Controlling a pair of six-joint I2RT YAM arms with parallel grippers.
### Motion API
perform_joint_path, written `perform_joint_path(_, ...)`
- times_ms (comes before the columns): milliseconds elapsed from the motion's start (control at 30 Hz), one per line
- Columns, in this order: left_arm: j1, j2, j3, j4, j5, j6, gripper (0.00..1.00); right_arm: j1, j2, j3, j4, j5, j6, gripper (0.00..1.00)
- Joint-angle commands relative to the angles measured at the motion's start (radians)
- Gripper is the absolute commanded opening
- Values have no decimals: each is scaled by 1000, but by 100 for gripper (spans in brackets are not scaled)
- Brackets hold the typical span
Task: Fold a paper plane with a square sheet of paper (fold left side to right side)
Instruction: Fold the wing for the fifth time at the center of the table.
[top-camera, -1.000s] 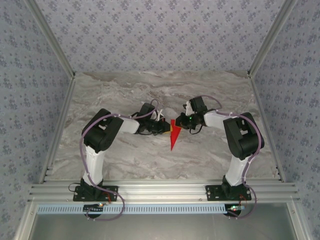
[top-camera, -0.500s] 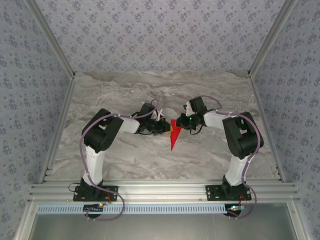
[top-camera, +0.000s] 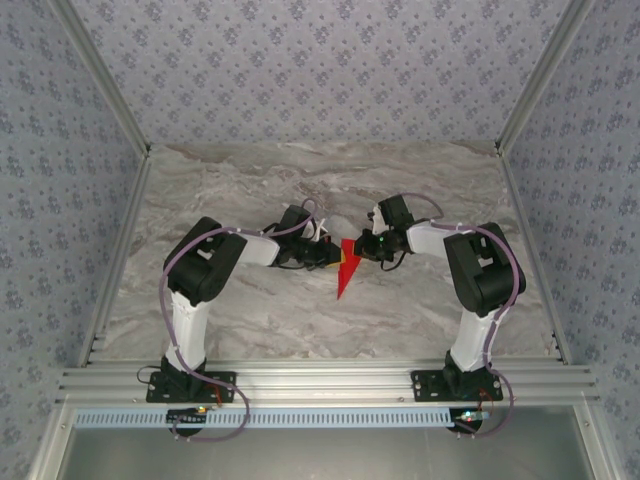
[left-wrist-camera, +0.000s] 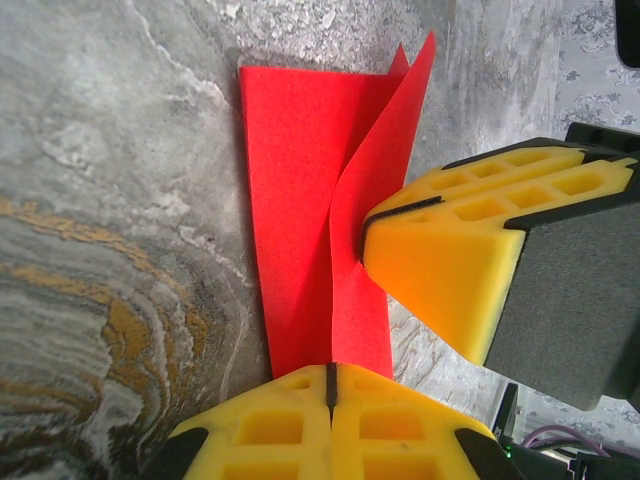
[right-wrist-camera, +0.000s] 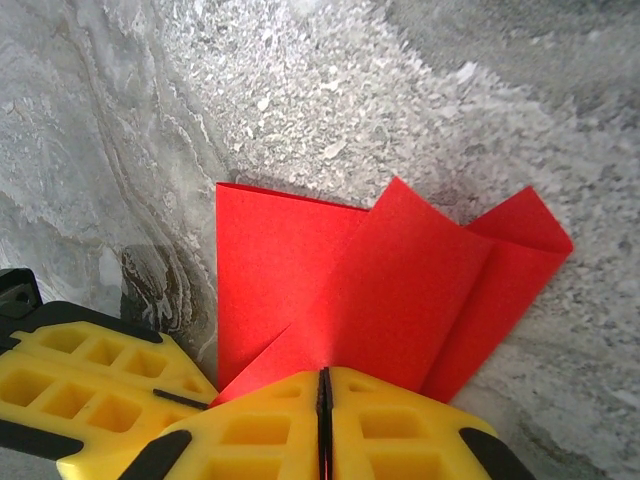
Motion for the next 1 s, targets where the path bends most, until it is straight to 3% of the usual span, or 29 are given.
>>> perform_joint_path(0,10,43,0,-41,-70,22,0,-7,33,-17,-77,52,-18,8)
perform_joint_path(167,11,-2,-17,-21,-65,13,3,-7,47,-22,-118,76,-26,8)
perform_joint_path(467,31,-184,-88,-64,-94,41,23,-9,61,-27,-155,105,-39,8)
perform_joint_path(700,-5,-304,-149,-79,-28,35,13,-5,59,-26,-141,93,-38,7)
perform_joint_path(967,-132,-268,-112,-36,18,-29,13,-4,57,-25,-144,95,-38,8)
